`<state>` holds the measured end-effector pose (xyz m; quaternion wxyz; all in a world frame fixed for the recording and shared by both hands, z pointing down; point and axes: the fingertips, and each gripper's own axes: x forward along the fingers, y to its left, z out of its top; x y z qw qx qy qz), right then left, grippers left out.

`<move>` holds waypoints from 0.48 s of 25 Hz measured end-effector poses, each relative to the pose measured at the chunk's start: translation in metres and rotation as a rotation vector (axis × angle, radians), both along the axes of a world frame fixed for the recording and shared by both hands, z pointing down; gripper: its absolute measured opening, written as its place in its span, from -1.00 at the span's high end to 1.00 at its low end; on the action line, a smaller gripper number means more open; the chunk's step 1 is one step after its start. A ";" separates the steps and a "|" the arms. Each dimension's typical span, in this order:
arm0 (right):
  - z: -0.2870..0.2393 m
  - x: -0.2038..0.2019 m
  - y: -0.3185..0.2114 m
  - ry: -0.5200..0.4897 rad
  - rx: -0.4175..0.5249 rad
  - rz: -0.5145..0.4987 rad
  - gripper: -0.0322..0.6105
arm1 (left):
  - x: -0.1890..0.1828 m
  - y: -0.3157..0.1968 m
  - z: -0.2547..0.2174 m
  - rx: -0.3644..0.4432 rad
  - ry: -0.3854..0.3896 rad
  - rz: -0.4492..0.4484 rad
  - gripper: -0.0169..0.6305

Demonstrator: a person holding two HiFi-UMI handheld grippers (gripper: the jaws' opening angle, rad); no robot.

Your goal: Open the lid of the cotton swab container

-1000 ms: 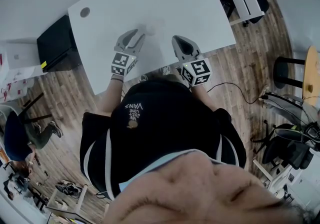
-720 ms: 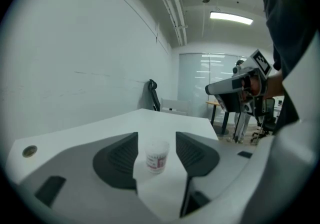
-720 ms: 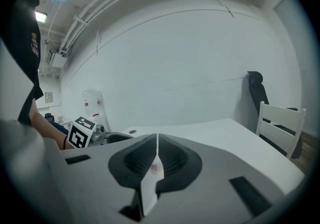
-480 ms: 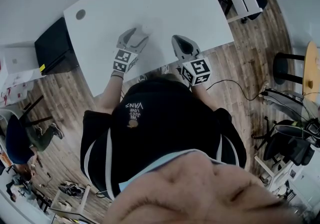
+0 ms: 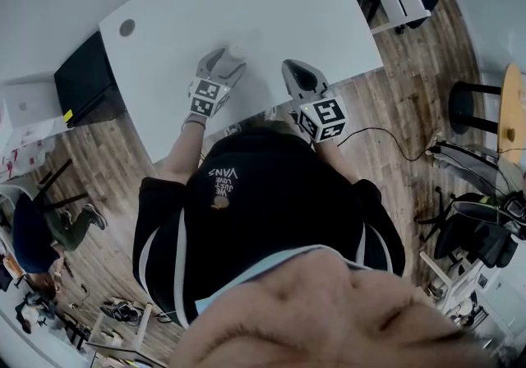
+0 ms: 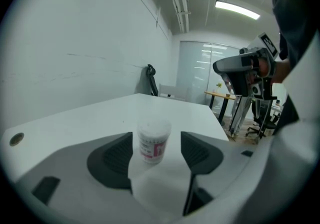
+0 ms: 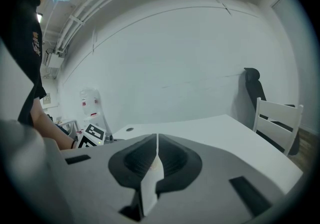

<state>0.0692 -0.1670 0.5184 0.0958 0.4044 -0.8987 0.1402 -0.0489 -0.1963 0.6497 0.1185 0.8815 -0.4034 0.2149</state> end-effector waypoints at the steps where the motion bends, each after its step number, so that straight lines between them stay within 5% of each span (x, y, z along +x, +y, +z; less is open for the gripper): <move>1: 0.001 0.000 0.000 0.001 -0.003 0.001 0.86 | 0.001 -0.001 0.003 -0.006 -0.004 -0.001 0.09; 12: 0.011 0.010 -0.004 0.008 -0.029 0.025 0.86 | 0.005 -0.015 0.028 -0.039 -0.036 -0.001 0.09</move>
